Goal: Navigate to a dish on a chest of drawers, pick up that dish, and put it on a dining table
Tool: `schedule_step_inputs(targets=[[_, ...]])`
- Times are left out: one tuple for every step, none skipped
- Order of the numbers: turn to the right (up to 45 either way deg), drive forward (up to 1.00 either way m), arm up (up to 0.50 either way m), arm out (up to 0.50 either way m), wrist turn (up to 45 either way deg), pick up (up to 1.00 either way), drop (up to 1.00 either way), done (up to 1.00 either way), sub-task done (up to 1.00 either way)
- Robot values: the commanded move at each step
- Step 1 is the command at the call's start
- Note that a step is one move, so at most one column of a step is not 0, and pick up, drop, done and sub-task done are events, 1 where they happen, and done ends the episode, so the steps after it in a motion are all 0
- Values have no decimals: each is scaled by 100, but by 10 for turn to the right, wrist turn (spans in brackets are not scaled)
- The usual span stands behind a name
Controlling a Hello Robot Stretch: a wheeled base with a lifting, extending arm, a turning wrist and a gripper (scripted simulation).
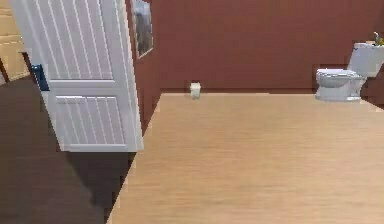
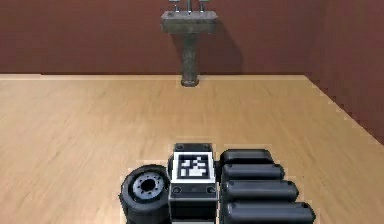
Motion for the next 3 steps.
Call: schedule_step_inputs(targets=[[60, 0, 0, 0, 0, 0, 0, 0, 0], [0, 40, 0, 0, 0, 0, 0, 0, 0], [-450, 0, 0, 0, 0, 0, 0, 0, 0]])
